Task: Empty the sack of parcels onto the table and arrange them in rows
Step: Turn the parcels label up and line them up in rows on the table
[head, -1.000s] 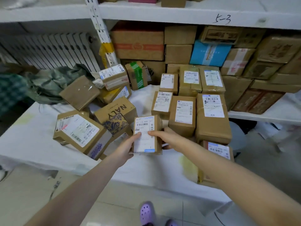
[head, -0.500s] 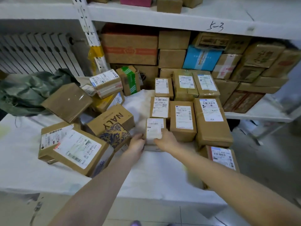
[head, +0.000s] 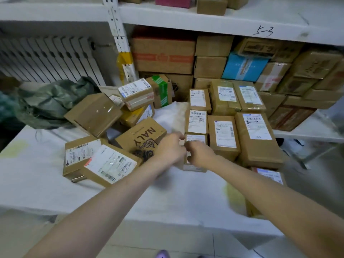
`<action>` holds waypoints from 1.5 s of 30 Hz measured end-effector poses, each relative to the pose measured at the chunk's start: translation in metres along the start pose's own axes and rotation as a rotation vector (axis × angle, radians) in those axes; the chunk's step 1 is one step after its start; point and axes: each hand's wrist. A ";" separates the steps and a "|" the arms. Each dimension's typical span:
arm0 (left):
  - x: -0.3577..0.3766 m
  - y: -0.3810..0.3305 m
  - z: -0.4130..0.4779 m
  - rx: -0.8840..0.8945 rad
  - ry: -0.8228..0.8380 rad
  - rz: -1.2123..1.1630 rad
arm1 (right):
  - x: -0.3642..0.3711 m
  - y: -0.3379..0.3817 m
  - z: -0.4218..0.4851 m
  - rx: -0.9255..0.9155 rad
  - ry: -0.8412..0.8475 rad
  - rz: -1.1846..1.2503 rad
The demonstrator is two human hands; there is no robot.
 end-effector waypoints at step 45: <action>-0.029 0.109 -0.038 -0.070 0.318 0.622 | -0.055 -0.018 -0.040 0.197 0.591 0.305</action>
Point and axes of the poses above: each hand's wrist, its own z-axis towards the middle knuckle, its own x-axis out of the palm, y = z × x, and after that the axes turned 1 degree about -y, right-handed
